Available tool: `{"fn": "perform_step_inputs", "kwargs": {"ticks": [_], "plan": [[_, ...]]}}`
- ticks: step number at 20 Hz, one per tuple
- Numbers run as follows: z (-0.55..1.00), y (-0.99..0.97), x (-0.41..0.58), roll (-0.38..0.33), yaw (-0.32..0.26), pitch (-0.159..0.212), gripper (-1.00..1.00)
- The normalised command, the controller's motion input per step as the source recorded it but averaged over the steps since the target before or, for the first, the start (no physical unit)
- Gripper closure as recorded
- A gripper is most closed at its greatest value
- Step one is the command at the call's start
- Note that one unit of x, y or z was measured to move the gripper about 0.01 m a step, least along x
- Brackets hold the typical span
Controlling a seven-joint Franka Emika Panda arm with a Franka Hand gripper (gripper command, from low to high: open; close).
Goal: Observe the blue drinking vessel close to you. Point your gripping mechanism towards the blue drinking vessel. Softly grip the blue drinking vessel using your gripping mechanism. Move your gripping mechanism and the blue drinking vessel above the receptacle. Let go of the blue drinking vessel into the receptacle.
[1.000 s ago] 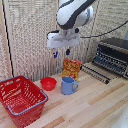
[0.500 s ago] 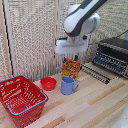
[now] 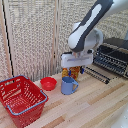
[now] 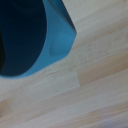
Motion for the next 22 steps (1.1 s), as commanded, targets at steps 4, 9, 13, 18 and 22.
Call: {"fn": "perform_step_inputs", "kwargs": {"ticks": [4,9,13,18,22], "plan": [[-0.35,0.27,0.131,-0.123,0.188,0.032,-1.0],[-0.23,0.22,0.101,-0.118,0.203,0.014,1.0],[-0.17,0.11,-0.002,-0.052,0.142,0.0,1.0],[-0.11,0.04,-0.225,-0.026,0.02,0.006,1.0],[-0.2,0.0,-0.476,-0.051,-0.027,0.002,1.0]]}}
